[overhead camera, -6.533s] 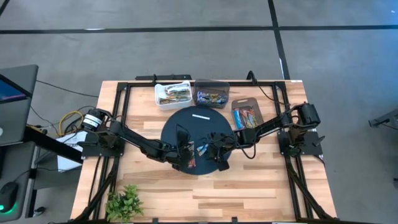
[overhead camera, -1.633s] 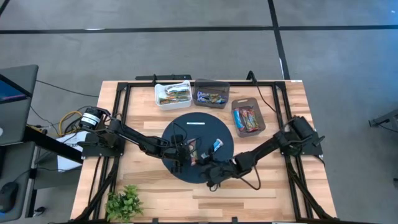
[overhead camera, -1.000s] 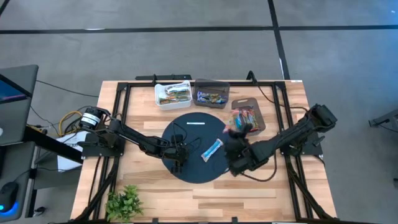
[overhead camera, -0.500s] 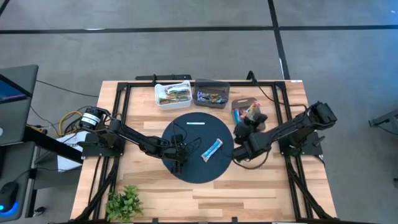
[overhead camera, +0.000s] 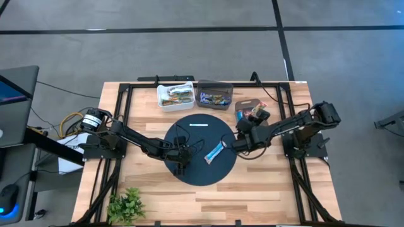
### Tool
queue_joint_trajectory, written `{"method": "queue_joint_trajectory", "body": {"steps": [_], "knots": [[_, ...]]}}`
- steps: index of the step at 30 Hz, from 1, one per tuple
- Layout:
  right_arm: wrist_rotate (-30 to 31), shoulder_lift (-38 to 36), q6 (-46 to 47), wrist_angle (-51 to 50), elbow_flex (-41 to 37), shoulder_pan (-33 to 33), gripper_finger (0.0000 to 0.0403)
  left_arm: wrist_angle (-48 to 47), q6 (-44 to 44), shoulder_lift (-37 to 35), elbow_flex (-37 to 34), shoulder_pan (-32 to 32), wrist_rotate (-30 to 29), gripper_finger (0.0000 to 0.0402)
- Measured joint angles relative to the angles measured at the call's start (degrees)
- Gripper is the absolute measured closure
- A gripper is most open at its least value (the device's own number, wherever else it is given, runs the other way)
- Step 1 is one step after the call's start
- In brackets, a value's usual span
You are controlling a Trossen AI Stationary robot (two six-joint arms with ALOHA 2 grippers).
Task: Pick and place Granola Bars by type
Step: Put the red granola bar into the bottom black bin
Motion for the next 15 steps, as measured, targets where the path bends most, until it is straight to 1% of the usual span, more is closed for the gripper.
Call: {"method": "queue_joint_trajectory", "body": {"steps": [4, 8, 15], "knots": [[-0.4, 0.0, -4.1, 3.3, 0.0, 0.5, 0.0403, 0.0, 0.0, 0.0, 0.0, 0.0, 0.0, 0.02], [-2.1, 0.0, -9.4, 7.0, 0.0, 1.8, 0.0403, 0.0, 0.0, 0.0, 0.0, 0.0, 0.0, 0.02], [-3.1, 0.0, -8.7, 8.7, 0.0, 2.8, 0.0398, 0.0, 0.0, 0.0, 0.0, 0.0, 0.0, 0.02]]}}
